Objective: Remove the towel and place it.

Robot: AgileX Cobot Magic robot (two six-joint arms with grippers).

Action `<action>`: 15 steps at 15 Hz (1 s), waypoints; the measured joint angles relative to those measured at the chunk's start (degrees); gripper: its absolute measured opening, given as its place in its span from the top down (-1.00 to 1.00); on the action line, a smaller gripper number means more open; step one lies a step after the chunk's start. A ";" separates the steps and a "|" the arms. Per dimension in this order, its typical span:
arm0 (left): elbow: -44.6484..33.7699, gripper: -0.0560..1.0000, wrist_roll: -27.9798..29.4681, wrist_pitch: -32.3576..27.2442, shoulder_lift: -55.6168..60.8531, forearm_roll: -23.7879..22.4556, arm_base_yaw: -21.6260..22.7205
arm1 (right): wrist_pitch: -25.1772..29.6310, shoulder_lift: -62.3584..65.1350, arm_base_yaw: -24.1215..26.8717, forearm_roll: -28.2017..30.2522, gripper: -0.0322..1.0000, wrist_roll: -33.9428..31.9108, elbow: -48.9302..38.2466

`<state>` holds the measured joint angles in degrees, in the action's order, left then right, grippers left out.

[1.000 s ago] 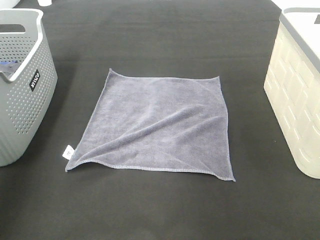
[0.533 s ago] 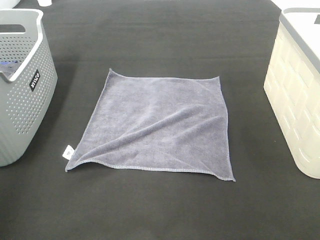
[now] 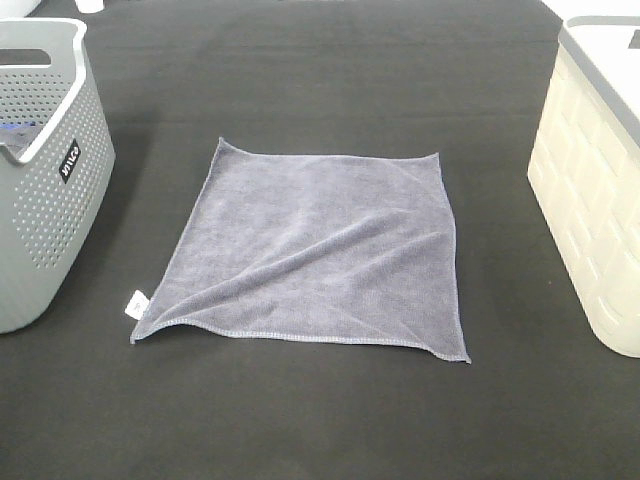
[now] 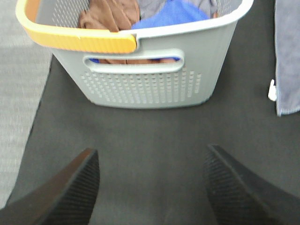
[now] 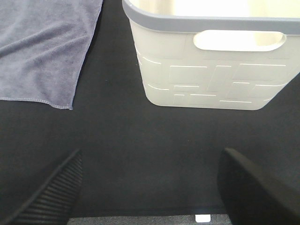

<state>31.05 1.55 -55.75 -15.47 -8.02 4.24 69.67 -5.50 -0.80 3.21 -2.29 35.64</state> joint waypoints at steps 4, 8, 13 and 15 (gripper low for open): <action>-0.06 -0.25 0.00 0.00 7.73 1.32 0.00 | 0.06 5.56 0.00 -0.06 -0.54 2.29 -4.98; -1.32 -0.25 0.00 -6.07 15.70 4.81 0.00 | -2.64 5.73 0.00 -1.55 -0.54 4.41 -7.91; -1.38 -0.25 0.00 -6.13 15.76 6.70 0.00 | -6.07 5.73 0.00 -3.72 -0.54 5.39 -9.57; -1.38 -0.25 0.00 -6.13 15.76 6.76 0.00 | -6.07 5.73 0.00 -3.72 -0.54 5.39 -9.57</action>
<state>29.68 1.55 -61.88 0.29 -1.26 4.24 63.60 0.23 -0.80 -0.52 3.09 26.07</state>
